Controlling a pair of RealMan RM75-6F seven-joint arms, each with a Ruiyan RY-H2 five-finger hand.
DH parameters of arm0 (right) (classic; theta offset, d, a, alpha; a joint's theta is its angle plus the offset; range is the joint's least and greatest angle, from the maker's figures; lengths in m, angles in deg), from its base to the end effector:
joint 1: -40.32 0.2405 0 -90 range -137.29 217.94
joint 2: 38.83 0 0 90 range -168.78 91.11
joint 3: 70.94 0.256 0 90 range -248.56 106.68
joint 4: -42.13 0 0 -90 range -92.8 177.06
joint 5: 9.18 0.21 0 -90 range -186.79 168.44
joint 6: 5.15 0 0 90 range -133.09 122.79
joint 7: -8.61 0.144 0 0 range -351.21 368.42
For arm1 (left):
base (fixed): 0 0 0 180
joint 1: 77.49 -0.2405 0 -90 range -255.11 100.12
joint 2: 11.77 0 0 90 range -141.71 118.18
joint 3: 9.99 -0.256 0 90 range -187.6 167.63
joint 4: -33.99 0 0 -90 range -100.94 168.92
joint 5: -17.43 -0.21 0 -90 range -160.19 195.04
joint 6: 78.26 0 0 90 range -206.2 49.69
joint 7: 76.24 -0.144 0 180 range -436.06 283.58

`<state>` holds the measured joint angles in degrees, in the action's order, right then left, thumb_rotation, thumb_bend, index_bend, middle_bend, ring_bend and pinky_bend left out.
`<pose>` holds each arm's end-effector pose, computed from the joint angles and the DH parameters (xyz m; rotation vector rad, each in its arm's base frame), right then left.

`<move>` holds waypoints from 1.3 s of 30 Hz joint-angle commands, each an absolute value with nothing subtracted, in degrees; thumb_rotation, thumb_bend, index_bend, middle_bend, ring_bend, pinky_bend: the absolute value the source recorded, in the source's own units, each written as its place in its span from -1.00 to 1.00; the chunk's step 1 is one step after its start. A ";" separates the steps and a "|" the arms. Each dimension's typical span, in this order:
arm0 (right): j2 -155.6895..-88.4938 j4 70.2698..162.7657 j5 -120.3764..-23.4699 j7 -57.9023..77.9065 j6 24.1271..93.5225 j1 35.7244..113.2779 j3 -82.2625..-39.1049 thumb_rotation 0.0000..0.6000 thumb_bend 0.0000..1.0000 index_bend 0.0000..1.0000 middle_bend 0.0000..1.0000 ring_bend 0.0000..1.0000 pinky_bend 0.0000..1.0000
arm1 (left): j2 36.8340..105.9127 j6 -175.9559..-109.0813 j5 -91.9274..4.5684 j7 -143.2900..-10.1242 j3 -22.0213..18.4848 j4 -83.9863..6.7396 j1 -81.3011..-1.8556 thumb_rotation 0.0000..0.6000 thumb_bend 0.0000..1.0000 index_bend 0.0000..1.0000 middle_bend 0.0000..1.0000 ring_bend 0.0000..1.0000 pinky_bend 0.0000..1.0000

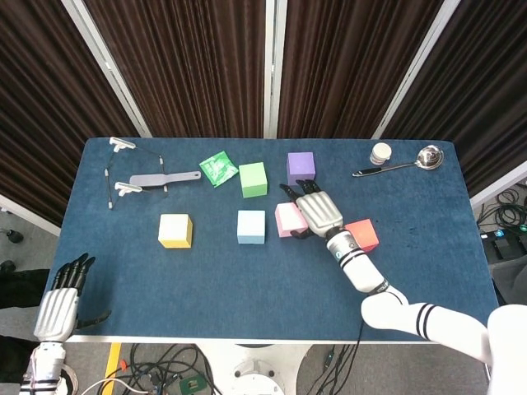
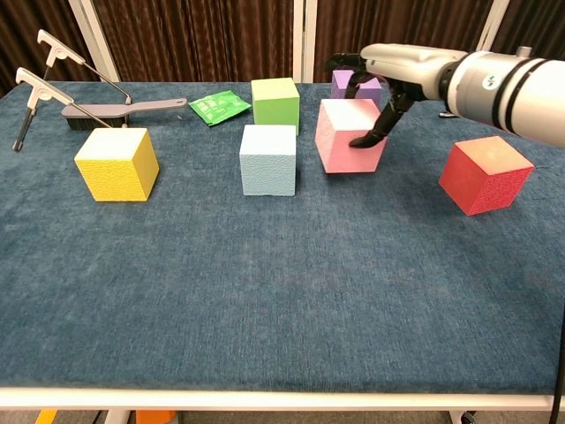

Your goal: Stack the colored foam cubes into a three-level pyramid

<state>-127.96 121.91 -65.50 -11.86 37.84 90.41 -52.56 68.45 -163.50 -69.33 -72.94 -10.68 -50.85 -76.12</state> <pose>-0.1048 -0.3940 -0.0135 1.9089 -0.9980 0.9302 -0.3142 0.1482 0.0699 -1.3237 -1.1387 -0.9857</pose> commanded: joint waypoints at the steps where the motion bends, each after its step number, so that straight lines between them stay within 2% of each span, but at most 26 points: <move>1: -128.13 122.41 -62.63 -13.70 36.77 92.02 -53.05 1.00 -0.56 -1.00 0.06 -0.93 -1.00 | 68.53 -163.49 -69.42 -72.28 -10.74 -50.43 -76.13 1.00 -1.00 -0.91 -0.97 -1.00 -1.00; 21: -131.19 123.26 -47.48 -23.19 40.66 100.17 -55.69 1.00 -0.51 -1.00 0.08 -0.93 -1.00 | 69.27 -164.97 -71.65 -67.00 -11.75 -46.41 -76.64 1.00 -1.00 -0.91 -0.97 -1.00 -1.00; 39: -131.92 121.04 -44.21 -23.57 41.16 102.50 -57.40 1.00 -0.50 -1.00 0.08 -0.93 -1.00 | 69.74 -164.98 -72.48 -66.12 -11.95 -45.15 -76.30 1.00 -0.99 -0.90 -0.97 -1.00 -1.00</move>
